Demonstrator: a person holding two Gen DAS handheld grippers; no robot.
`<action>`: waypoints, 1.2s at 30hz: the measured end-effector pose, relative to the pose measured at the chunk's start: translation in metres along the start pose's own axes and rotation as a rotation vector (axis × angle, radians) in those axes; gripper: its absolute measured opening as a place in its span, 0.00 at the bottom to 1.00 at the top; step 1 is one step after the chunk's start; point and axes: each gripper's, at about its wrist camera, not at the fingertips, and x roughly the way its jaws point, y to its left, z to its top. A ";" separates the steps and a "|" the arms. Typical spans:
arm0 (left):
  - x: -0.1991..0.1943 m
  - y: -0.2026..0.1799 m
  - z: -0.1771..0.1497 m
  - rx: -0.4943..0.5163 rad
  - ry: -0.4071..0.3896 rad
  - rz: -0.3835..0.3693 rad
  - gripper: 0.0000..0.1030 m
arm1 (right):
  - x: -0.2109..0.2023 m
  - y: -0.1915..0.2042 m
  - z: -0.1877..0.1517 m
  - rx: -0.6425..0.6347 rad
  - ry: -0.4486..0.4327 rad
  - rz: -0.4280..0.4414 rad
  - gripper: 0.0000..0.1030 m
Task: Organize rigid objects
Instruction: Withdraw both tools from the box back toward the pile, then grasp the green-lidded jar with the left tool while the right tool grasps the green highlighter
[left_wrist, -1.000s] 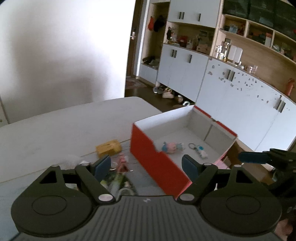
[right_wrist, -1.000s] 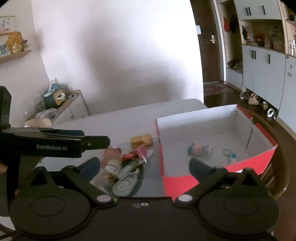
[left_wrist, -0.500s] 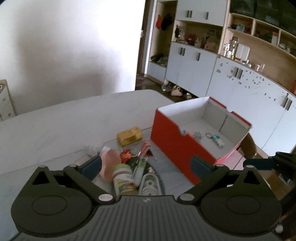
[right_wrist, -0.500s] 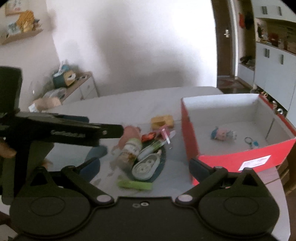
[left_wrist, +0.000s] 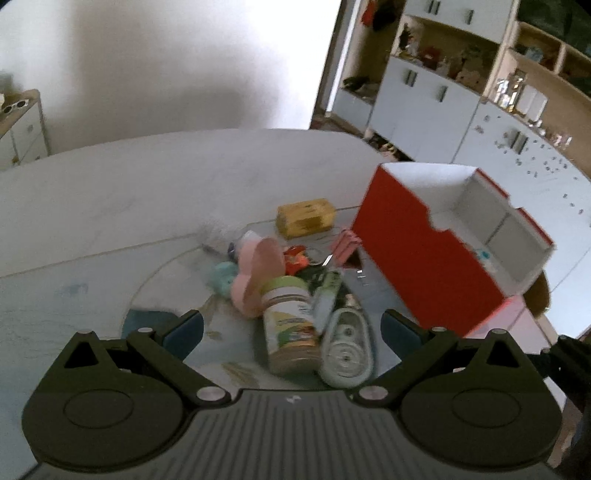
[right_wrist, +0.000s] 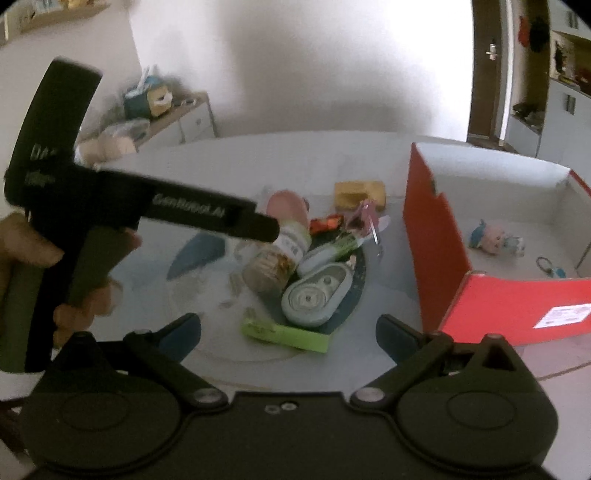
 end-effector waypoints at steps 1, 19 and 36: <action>0.005 0.001 0.000 -0.001 0.002 0.008 1.00 | 0.005 0.000 -0.001 -0.008 0.011 0.001 0.97; 0.065 0.006 -0.006 -0.027 0.077 0.057 0.99 | 0.069 -0.001 -0.011 -0.122 0.119 0.031 0.79; 0.075 0.008 -0.006 -0.028 0.103 0.019 0.59 | 0.068 0.020 -0.010 -0.229 0.130 0.034 0.32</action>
